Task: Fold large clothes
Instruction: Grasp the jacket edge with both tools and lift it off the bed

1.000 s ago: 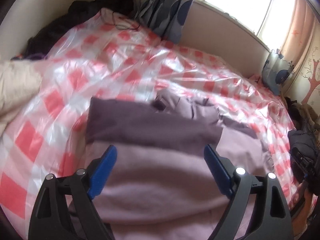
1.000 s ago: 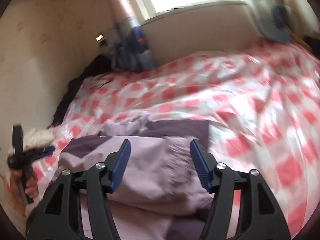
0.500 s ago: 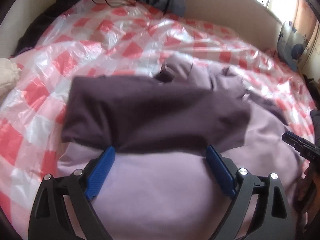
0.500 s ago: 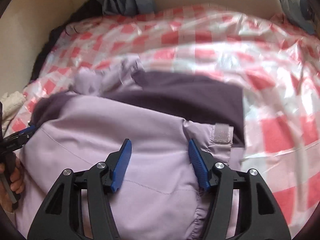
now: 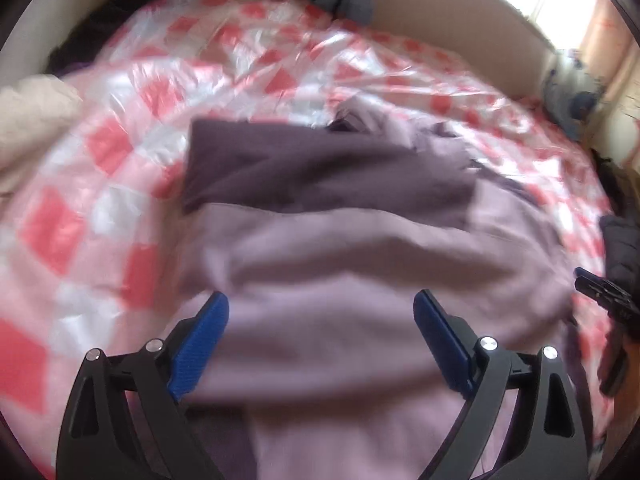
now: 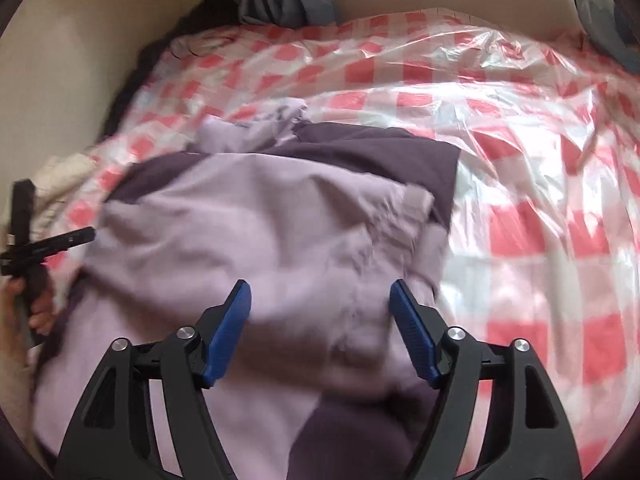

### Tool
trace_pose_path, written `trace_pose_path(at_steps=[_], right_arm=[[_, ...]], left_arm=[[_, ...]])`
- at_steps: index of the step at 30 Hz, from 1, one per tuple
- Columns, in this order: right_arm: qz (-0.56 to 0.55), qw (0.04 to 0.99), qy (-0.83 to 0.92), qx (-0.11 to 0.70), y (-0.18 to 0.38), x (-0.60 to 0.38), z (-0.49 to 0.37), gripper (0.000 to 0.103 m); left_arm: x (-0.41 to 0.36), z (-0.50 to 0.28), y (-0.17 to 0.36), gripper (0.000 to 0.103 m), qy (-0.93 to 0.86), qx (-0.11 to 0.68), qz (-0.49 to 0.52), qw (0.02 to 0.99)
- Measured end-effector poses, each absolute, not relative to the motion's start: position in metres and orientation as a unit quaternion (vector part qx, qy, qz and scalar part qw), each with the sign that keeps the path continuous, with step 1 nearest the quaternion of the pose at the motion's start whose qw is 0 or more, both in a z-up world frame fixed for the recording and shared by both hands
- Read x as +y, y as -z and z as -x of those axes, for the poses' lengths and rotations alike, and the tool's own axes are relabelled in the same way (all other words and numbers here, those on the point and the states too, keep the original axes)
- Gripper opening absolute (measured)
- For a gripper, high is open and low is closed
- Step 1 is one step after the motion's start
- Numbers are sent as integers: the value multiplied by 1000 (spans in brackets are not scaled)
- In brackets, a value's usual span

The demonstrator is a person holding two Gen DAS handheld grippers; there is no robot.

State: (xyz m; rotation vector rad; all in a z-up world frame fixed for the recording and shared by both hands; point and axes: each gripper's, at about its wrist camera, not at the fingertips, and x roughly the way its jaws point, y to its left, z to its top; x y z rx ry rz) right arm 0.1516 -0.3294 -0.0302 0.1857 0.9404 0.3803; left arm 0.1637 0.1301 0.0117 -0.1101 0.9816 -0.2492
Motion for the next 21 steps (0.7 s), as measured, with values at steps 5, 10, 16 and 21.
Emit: trace_pose_path(at_steps=[5, 10, 16, 21], right_arm=[[-177, 824, -217, 493, 27, -394, -42, 83], [-268, 751, -249, 549, 61, -433, 56, 84], [-298, 698, -302, 576, 75, -432, 123, 84], [-301, 662, -337, 598, 81, -423, 144, 85]], left_arm=[[200, -60, -50, 94, 153, 463, 82, 869], [281, 49, -38, 96, 150, 505, 158, 835], [320, 141, 10, 96, 165, 550, 247, 780], [300, 163, 54, 96, 225, 573, 301, 728]])
